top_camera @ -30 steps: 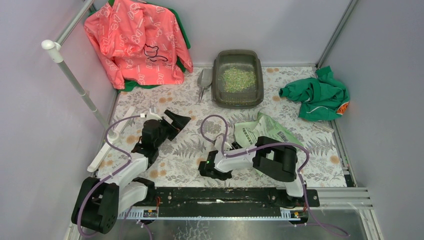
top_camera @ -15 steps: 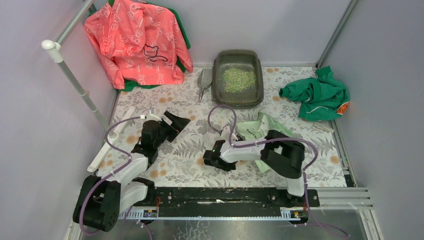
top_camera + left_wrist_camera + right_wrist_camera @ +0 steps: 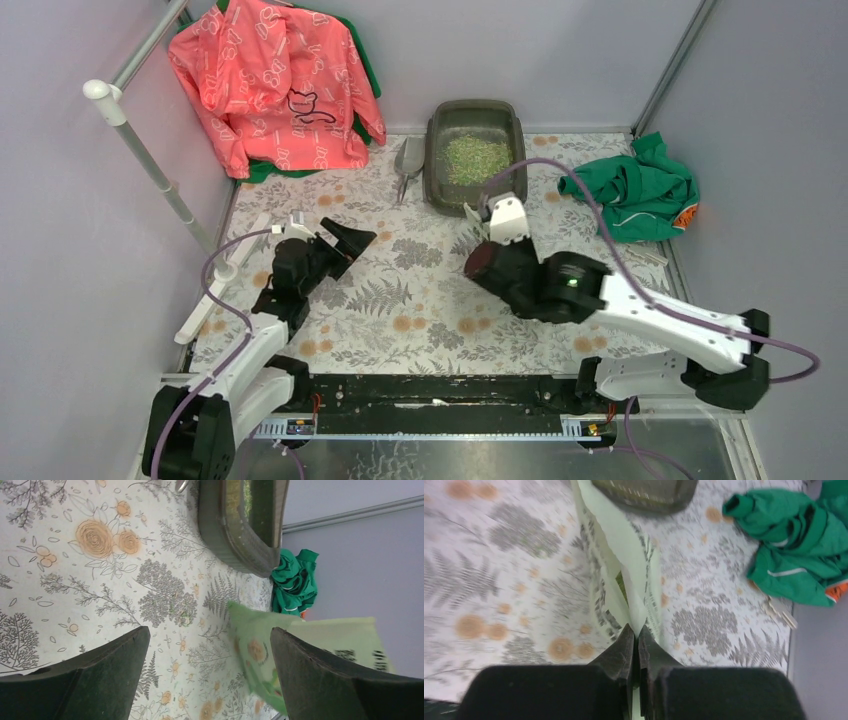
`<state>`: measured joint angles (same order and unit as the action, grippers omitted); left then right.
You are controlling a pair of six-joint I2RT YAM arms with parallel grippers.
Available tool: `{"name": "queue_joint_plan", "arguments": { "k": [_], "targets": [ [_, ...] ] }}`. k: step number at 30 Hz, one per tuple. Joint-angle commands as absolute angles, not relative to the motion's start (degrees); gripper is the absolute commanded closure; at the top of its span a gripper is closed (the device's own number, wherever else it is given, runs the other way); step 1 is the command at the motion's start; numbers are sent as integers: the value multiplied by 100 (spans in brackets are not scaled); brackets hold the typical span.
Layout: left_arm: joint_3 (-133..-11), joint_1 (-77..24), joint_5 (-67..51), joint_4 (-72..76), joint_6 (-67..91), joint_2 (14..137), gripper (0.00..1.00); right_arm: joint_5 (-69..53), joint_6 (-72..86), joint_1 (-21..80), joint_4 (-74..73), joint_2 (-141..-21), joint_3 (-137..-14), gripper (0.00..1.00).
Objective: Fill the litter box with clean litter
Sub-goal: Adjust the cat litter bag at the center of the board.
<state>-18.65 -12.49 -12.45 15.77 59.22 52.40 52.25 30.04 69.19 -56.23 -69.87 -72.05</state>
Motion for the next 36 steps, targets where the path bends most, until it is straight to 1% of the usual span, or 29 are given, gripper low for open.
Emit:
{"name": "queue_joint_plan", "arguments": {
  "k": [1,6,10,12,14,18,22,26,28,31,36],
  "targets": [
    [-2214,-1193,-1311,1075,5724,4915,1,4919,1868,6935,-4853,-6615,-8385,100],
    [-2399,-1180,-1231,637,5623,4619,1,4121,1646,6935,-4681,-6958,-9258,100],
    [-2586,-1137,-1074,86,5443,4253,1,3828,1839,6930,-4756,-7266,-9460,100],
    [-2705,-1113,-939,-308,5312,4098,1,3781,2047,6889,-4646,-7250,-9093,100],
    [-2760,-1071,-905,-502,5200,4031,1,3478,2341,6649,-4474,-7114,-8448,100],
    [-2746,-1024,-1026,-554,5184,4089,1,2783,2850,5765,-3996,-6584,-6972,100],
    [-2618,-1026,-1246,-336,5281,4238,1,2494,3034,4815,-3965,-6112,-6132,100],
    [-2577,-1051,-1483,-80,5380,4455,1,2828,3134,4399,-4165,-6004,-5825,100],
    [-2541,-1258,-1473,-27,5443,4539,2,2737,3071,4184,-4022,-5982,-5684,100],
    [-2567,-1803,-1157,220,5509,4697,3,2145,2918,3724,-3510,-6048,-5521,100],
    [-2673,-2789,-561,479,5664,5092,3,1049,2773,2829,-3062,-6165,-5379,100]
  ]
}}
